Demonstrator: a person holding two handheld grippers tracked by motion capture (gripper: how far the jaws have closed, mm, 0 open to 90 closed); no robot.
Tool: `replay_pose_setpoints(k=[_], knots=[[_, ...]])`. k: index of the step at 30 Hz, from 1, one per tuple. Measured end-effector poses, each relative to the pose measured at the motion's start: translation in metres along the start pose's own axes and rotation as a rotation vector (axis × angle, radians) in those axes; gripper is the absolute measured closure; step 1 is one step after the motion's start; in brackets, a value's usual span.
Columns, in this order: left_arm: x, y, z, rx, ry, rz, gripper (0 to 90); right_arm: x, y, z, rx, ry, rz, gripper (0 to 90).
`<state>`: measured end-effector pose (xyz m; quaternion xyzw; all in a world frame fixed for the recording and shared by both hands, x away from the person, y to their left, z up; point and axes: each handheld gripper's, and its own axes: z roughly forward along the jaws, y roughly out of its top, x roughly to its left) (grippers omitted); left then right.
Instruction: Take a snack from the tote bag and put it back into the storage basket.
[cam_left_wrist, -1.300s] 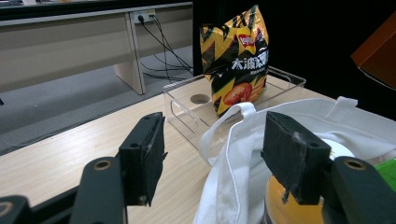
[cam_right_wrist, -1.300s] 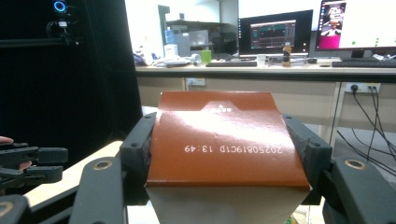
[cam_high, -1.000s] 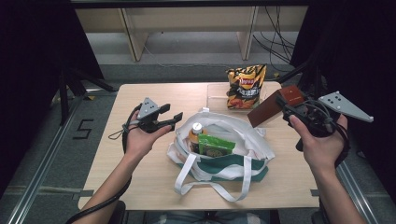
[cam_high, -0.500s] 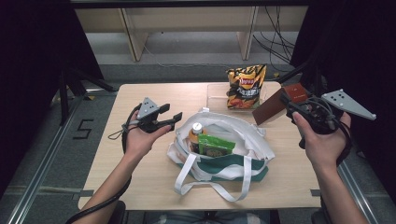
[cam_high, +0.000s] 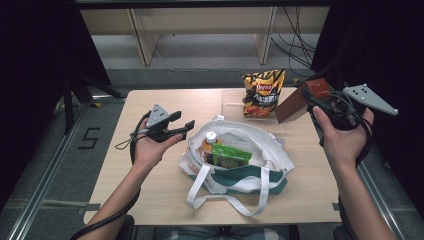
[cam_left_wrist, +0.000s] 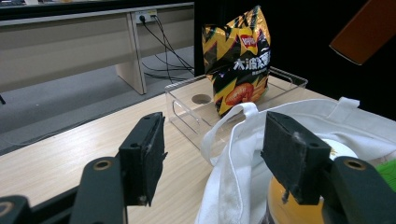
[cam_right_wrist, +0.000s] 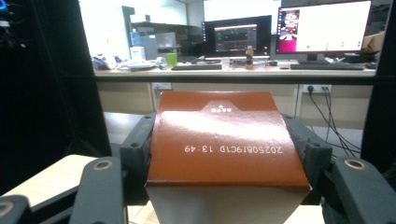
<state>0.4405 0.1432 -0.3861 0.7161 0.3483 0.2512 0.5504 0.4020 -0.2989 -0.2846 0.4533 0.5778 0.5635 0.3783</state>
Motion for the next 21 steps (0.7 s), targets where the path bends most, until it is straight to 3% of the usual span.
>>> replay_pose_setpoints(k=[21], knots=[[0.000,-0.001,0.001,0.000,0.001,-0.003,38.6,-0.015,-0.004,0.050,0.057,-0.078,0.029,39.0]])
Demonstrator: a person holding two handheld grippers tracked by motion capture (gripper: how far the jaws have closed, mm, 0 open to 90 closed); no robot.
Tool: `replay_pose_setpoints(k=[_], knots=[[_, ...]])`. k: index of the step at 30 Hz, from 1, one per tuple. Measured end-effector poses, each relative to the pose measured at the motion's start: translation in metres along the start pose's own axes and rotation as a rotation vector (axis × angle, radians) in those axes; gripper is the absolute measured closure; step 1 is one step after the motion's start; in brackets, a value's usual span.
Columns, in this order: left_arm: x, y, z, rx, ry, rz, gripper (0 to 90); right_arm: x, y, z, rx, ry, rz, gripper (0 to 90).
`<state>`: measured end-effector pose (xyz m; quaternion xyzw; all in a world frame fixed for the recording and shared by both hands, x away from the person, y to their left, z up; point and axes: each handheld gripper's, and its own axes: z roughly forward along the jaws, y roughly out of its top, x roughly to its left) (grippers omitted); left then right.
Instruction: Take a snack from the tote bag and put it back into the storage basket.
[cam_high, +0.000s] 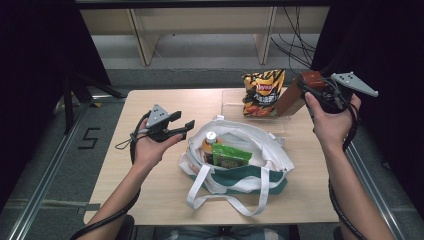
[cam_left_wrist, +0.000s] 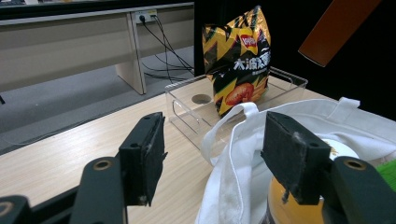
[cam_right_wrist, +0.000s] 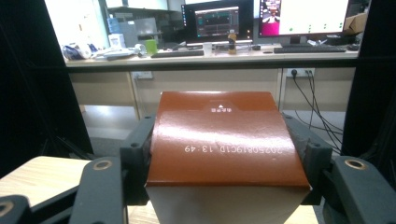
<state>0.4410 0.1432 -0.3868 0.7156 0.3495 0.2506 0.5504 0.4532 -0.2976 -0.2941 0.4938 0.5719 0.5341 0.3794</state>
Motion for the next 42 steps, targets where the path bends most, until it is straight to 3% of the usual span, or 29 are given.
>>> replay_pose_setpoints(k=[19,22,28,42], knots=[[0.001,0.001,-0.001,-0.002,0.000,0.004,38.6,0.003,-0.002,0.023,0.017,-0.028,-0.037,39.0],[0.001,0.001,-0.001,-0.004,0.001,0.002,38.6,0.004,-0.004,0.026,0.033,-0.033,-0.021,39.0],[0.001,0.001,-0.001,-0.005,0.002,0.001,38.6,0.003,-0.007,0.032,0.031,-0.042,-0.040,39.0],[0.001,0.001,-0.001,-0.002,-0.001,0.004,38.5,0.002,-0.013,0.042,0.050,-0.060,-0.028,39.0]])
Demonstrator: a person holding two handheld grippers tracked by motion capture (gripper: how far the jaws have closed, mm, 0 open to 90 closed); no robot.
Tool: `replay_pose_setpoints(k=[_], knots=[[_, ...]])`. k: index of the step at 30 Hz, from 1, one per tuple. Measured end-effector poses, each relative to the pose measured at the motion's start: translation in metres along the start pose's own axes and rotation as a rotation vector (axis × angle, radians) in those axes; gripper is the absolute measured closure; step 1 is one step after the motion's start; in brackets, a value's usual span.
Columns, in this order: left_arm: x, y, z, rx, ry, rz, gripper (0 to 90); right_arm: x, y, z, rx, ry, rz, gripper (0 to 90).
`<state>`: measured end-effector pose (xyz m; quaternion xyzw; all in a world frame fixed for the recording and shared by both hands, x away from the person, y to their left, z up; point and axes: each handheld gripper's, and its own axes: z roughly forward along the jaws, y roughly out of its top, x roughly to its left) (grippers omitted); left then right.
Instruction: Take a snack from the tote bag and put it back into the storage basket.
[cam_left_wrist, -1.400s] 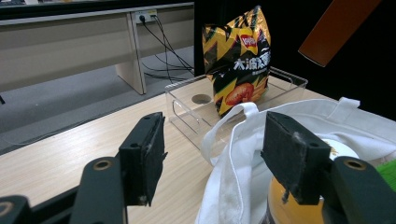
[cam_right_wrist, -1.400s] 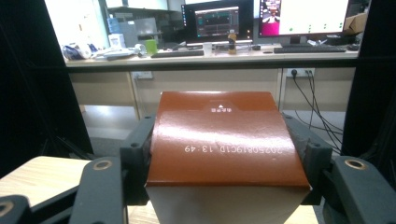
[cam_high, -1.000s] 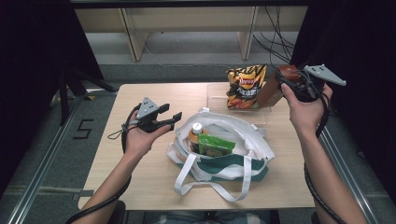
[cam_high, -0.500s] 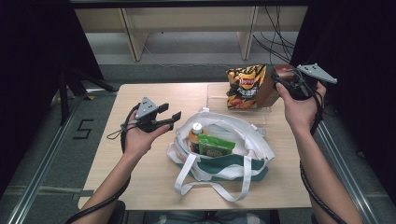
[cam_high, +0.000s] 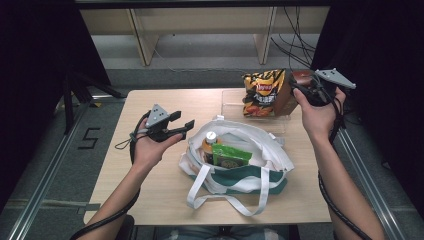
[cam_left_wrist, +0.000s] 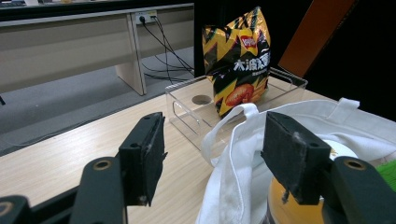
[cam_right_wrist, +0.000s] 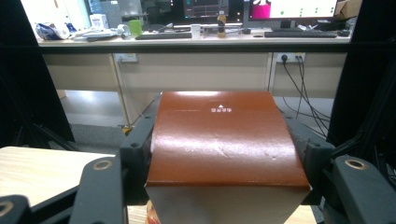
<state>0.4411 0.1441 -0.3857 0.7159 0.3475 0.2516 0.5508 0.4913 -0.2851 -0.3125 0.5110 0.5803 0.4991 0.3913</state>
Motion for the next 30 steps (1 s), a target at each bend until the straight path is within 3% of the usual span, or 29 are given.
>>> replay_pose_setpoints(k=[30], knots=[[0.001,0.001,-0.001,-0.004,0.002,-0.001,38.5,-0.003,-0.010,0.019,0.043,-0.028,0.011,38.9]])
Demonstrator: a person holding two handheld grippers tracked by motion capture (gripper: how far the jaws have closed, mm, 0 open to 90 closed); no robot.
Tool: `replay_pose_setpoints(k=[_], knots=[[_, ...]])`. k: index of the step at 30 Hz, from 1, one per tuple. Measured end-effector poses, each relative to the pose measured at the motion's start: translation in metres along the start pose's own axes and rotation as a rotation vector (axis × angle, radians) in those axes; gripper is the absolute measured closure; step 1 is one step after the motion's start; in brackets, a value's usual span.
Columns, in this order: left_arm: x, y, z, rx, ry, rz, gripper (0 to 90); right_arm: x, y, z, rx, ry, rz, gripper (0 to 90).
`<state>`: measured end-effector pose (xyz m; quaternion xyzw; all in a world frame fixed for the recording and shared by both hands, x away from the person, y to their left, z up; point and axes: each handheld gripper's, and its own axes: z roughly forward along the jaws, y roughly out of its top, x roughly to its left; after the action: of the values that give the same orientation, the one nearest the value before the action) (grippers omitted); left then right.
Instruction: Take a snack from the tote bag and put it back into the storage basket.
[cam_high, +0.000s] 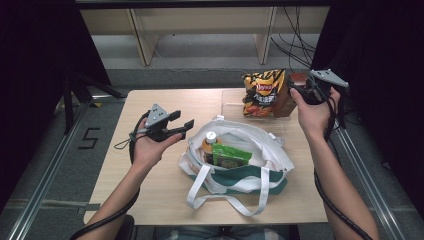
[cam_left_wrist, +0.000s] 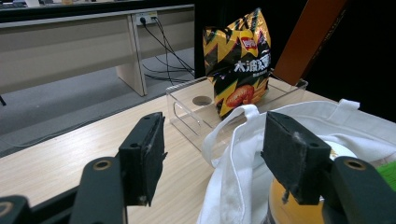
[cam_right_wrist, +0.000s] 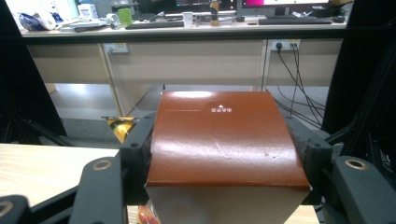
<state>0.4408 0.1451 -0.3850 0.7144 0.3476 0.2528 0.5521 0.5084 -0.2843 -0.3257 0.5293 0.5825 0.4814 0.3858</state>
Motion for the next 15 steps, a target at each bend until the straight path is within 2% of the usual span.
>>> replay_pose_setpoints(k=[2,4,7,9,11,15], knots=[[0.0000,-0.0001,0.0002,0.000,0.000,0.000,38.5,0.0003,-0.0003,0.0013,0.002,-0.007,0.015,38.9],[-0.0001,-0.0001,0.0003,0.000,-0.001,-0.001,38.5,-0.0017,-0.0010,0.0030,-0.005,-0.004,-0.006,38.9],[-0.0001,-0.0002,0.0003,0.000,-0.001,-0.002,38.5,-0.0003,-0.0017,0.0038,0.007,-0.012,0.024,38.9],[0.0001,-0.0001,0.0002,0.000,0.000,-0.002,38.5,-0.0019,-0.0024,0.0056,0.001,-0.012,0.000,38.9],[0.0002,0.0000,0.0001,0.000,0.000,0.000,38.5,-0.0003,-0.0025,0.0059,0.010,-0.015,0.025,38.8],[0.0000,0.0001,0.0000,0.000,0.000,0.000,38.5,-0.0013,-0.0028,0.0078,0.009,-0.014,0.010,38.8]])
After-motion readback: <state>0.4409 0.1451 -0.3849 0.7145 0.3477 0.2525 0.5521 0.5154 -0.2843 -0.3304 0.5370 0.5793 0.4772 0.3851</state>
